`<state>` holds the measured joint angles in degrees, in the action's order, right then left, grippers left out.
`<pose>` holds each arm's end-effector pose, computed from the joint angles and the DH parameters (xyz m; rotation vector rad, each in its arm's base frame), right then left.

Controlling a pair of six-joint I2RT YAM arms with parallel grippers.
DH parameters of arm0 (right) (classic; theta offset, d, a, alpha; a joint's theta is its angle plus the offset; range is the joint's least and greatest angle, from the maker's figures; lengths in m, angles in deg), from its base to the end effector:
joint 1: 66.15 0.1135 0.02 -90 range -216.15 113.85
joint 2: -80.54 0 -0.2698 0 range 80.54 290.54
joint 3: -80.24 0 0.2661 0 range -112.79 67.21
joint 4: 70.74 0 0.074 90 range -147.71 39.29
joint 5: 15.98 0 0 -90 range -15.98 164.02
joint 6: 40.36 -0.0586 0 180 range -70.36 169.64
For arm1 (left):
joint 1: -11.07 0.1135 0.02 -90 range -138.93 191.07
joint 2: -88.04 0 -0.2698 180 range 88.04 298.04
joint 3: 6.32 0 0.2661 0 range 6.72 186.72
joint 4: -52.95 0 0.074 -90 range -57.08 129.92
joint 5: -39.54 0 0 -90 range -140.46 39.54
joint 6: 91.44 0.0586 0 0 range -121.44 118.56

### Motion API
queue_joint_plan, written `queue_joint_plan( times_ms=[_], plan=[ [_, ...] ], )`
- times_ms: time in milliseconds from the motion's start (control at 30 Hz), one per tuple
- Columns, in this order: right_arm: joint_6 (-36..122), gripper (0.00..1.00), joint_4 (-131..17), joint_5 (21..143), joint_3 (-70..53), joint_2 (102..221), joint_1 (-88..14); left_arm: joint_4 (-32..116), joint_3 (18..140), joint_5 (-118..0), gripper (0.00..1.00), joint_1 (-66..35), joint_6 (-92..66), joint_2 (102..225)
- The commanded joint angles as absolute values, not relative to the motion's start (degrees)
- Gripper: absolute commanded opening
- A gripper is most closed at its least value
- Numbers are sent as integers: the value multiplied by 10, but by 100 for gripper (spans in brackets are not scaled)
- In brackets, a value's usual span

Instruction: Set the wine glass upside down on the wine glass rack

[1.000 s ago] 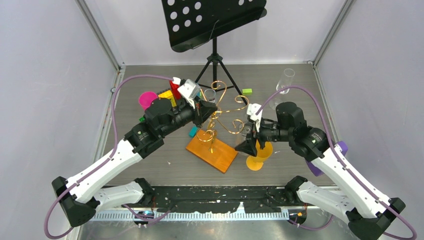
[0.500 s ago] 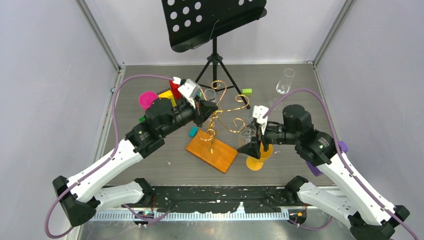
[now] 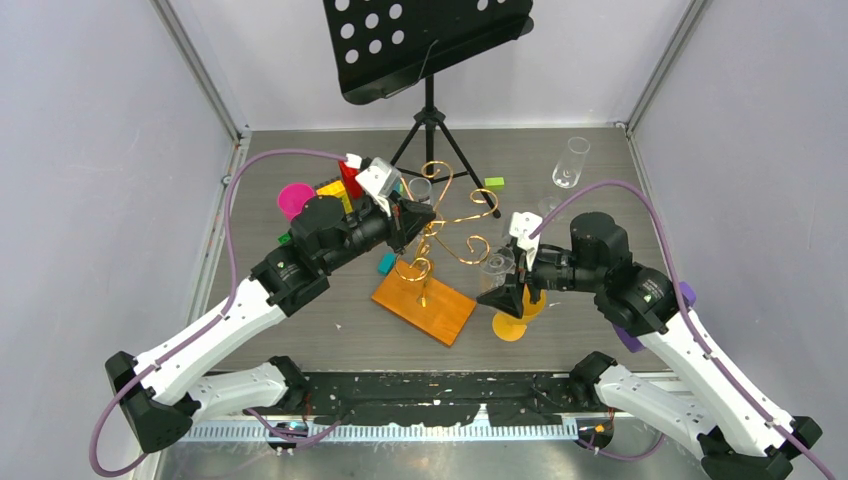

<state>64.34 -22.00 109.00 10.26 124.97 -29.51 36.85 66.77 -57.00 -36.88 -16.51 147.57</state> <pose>0.1240 0.1341 0.3691 -1.2119 1.5845 0.8493 0.1785 -0.2079 0.4026 0.5688 1.6000 -0.9304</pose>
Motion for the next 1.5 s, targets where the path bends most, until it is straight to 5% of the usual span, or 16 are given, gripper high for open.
queue_joint_plan(
  times_ms=[0, 1467],
  plan=[
    [648, 5, -307, 1091, 77, 1224, -293, 331, 649, -605, 0, -376, -176, 1489],
    [640, 5, -307, 1079, 29, 1198, -292, 328, 634, -628, 0, -376, -173, 1491]
  ],
)
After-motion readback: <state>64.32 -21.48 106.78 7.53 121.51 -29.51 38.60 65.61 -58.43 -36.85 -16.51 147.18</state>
